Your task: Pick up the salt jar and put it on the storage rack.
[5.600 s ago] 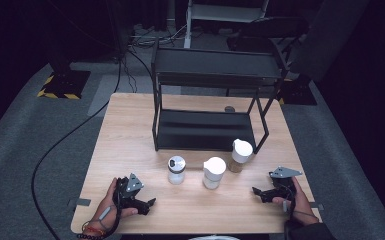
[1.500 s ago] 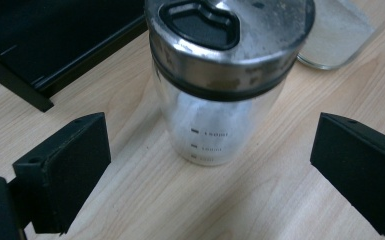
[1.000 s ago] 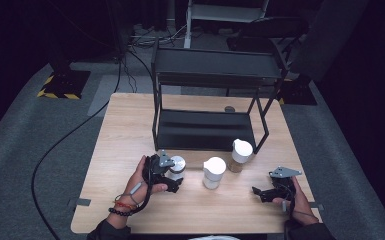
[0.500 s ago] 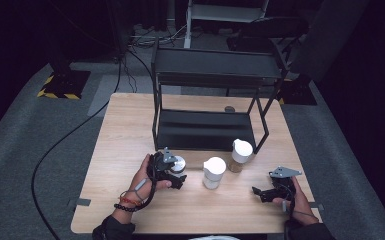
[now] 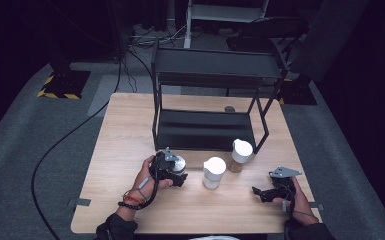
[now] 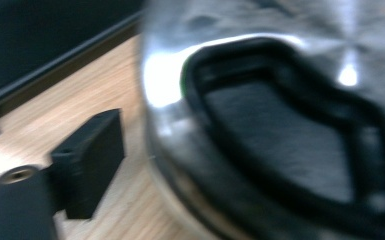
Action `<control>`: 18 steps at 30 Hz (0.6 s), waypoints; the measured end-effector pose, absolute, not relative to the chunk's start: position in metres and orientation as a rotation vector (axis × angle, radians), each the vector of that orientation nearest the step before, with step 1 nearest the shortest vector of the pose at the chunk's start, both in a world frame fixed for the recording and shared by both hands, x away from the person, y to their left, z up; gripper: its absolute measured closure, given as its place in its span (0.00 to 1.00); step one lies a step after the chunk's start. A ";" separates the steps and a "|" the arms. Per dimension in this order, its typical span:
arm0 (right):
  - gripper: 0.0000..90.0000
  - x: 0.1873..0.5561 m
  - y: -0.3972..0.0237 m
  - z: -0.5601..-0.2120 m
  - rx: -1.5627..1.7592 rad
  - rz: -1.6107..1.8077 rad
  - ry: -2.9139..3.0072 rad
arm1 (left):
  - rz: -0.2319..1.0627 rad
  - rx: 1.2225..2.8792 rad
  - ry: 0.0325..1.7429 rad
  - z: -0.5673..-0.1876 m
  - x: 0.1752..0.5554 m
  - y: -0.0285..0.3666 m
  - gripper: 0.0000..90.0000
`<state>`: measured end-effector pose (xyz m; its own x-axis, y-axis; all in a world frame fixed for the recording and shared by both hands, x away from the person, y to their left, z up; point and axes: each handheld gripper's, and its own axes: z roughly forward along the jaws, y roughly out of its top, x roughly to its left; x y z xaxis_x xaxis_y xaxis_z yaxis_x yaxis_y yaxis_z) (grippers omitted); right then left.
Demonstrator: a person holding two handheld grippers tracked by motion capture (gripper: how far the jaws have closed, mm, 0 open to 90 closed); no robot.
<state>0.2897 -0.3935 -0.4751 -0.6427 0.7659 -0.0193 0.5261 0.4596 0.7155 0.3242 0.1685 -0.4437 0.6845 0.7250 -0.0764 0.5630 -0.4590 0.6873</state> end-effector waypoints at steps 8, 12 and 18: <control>0.00 0.290 -0.393 -0.475 1.096 0.988 2.374 | 0.276 2.188 0.978 -0.444 0.324 0.166 0.30; 0.00 0.290 -0.393 -0.475 1.095 0.988 2.375 | 0.298 2.197 0.974 -0.443 0.322 0.163 0.31; 0.00 0.290 -0.393 -0.475 1.096 0.988 2.375 | 0.338 2.212 0.964 -0.441 0.318 0.158 0.33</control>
<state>0.2898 -0.3934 -0.4750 -0.6427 0.7659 -0.0193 0.5264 0.4597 0.7152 0.3180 0.1584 -0.4415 0.6902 0.7228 -0.0345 0.5429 -0.4857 0.6851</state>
